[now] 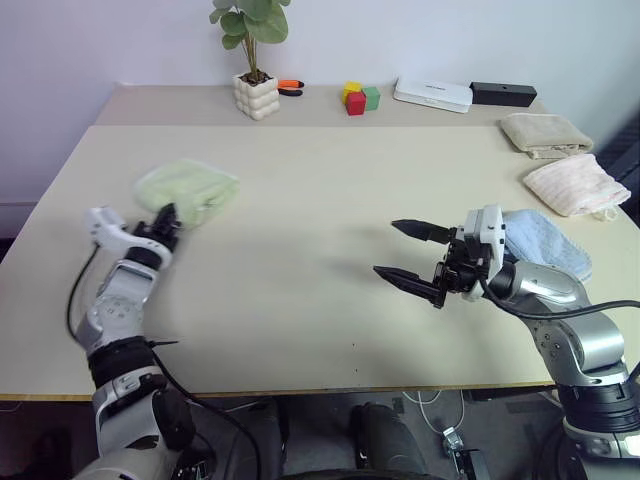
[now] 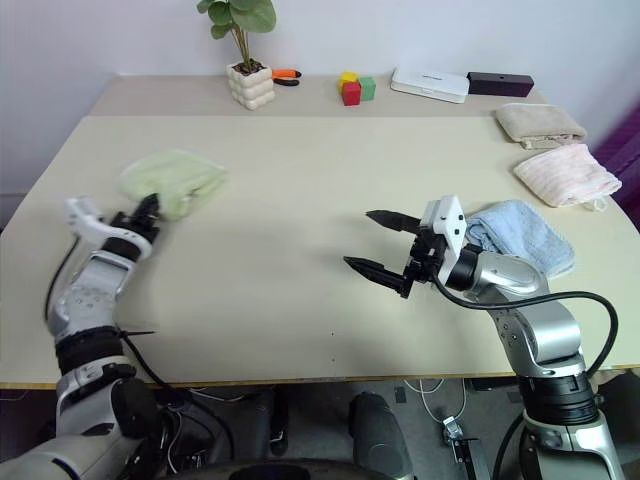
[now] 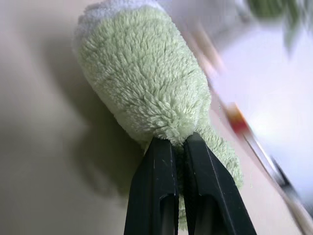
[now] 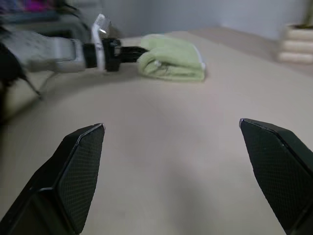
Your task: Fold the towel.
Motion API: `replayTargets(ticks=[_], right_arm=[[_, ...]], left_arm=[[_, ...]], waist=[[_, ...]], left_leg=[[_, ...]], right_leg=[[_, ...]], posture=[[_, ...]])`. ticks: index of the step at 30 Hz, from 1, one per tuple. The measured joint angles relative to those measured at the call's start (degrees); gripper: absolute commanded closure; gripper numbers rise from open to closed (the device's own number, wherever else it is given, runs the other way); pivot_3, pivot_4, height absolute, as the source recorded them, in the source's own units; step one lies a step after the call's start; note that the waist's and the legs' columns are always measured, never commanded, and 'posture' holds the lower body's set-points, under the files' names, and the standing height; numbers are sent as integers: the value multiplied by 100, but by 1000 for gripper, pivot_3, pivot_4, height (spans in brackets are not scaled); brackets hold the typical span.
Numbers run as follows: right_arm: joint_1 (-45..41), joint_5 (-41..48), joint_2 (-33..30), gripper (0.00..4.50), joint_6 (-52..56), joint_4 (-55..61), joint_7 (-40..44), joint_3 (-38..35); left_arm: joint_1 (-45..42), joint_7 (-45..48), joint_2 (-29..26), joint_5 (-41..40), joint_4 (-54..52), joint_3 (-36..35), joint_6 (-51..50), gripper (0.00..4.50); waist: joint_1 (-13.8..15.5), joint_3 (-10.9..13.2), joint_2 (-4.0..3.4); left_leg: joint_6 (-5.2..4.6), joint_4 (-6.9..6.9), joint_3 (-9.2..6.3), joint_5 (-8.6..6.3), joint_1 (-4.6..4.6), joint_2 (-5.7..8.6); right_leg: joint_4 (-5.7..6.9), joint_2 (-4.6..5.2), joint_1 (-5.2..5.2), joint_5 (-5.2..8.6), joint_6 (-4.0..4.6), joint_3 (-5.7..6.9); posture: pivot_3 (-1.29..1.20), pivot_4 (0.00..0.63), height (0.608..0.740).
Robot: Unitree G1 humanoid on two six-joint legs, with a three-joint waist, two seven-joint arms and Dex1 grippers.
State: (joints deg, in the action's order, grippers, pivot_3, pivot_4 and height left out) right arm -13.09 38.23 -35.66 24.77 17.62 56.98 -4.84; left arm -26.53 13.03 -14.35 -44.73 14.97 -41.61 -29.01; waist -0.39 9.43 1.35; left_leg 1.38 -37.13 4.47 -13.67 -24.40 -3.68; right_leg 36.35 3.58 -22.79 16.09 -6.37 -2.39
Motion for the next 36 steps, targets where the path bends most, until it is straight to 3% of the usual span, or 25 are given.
replayTargets(ticks=[4, 14, 25, 30, 36], right_arm=[[-93, 340, -98, 0, 178, 14, 254, -67], [-235, 195, -100, 0, 167, -105, 377, 8], [-210, 16, -83, 0, 76, -119, 309, 8], [-142, -61, -71, 0, 17, -127, 263, 8], [-144, -192, -17, 0, -34, -158, 237, 17]], left_arm=[[341, -431, 347, -164, -502, -105, 249, 4460], [812, -1383, 884, -578, -1140, -208, 571, 4460], [894, -1458, 846, -843, -1228, -186, 621, 4460], [893, -1404, 478, -859, -1001, -210, 715, 4460], [1020, -1360, 442, -894, -946, -64, 682, 4460]], waist=[[48, -1, 6], [64, -1, 6], [66, -1, 7], [62, -1, 7], [74, -2, 6]], left_leg=[[-1, -5, -3, -1, 1, 0], [-1, -4, -2, -1, 1, 0], [-1, -4, -1, -1, 1, 0], [-1, -3, -1, -1, 2, -1], [-1, -4, 1, -1, 2, 0]], right_leg=[[-1, -2, 4, 0, 2, 2], [-2, -5, 1, 0, 2, 1], [-3, -8, 1, 3, 7, 1], [-3, -9, 0, 4, 8, 1], [-3, -7, 1, 4, 9, 0]], posture=[[0, 150, 735], [0, 150, 735], [0, 150, 735], [0, 150, 735], [0, 150, 735]])
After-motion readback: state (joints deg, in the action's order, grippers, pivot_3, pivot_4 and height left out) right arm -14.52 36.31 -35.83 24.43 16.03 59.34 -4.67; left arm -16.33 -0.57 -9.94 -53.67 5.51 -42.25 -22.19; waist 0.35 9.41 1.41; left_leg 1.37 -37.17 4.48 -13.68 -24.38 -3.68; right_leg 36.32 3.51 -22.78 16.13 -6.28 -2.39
